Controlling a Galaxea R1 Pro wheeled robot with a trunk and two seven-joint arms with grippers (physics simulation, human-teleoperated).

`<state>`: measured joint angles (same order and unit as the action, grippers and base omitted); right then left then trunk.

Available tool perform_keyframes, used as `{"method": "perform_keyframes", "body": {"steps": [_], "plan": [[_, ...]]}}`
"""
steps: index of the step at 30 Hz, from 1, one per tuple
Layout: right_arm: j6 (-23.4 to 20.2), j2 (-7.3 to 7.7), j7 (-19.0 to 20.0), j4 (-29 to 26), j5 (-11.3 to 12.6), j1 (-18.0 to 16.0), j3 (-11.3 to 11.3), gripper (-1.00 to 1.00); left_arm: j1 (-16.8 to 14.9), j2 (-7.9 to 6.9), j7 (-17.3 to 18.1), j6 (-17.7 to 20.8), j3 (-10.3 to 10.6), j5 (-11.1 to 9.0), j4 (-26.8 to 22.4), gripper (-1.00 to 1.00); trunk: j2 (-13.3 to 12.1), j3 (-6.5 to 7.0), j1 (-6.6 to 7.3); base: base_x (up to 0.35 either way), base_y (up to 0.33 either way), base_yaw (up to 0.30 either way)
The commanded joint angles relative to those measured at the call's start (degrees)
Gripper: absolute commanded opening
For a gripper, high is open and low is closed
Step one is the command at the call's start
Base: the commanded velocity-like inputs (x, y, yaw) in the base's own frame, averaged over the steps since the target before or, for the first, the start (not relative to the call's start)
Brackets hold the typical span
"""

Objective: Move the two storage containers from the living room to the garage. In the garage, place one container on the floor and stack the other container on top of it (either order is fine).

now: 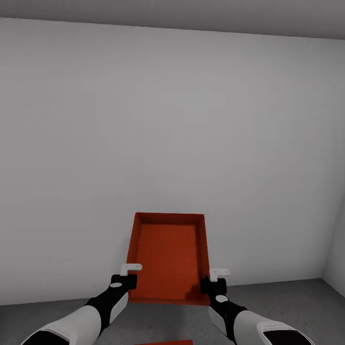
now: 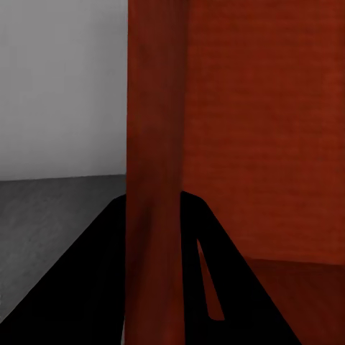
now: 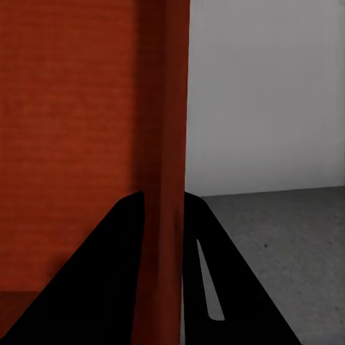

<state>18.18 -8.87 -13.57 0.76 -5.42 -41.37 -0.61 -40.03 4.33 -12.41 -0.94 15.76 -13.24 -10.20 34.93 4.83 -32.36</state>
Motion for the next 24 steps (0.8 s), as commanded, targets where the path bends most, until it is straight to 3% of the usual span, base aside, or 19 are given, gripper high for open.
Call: {"method": "perform_keyframes", "body": {"steps": [1,12,24], "plan": [[0.6,-0.01,-0.4,-0.1,-0.7,0.0,-1.8,-1.00,0.0,0.04,-0.6,0.0,-2.0,-4.9,0.2,-1.00,0.0,0.00,-0.02,0.000,0.000,0.000],[0.6,-0.01,-0.4,-0.2,-0.7,0.0,-1.8,-1.00,0.0,0.06,-0.6,0.0,-2.0,-5.0,0.2,-1.00,0.0,0.00,-0.02,0.062,0.118,0.000],[0.6,-0.05,-0.4,-0.2,-0.7,0.0,-1.8,-1.00,0.0,0.06,-0.6,0.0,-2.0,-5.0,0.2,-1.00,0.0,0.00,-0.02,0.002,0.004,0.004]]}}
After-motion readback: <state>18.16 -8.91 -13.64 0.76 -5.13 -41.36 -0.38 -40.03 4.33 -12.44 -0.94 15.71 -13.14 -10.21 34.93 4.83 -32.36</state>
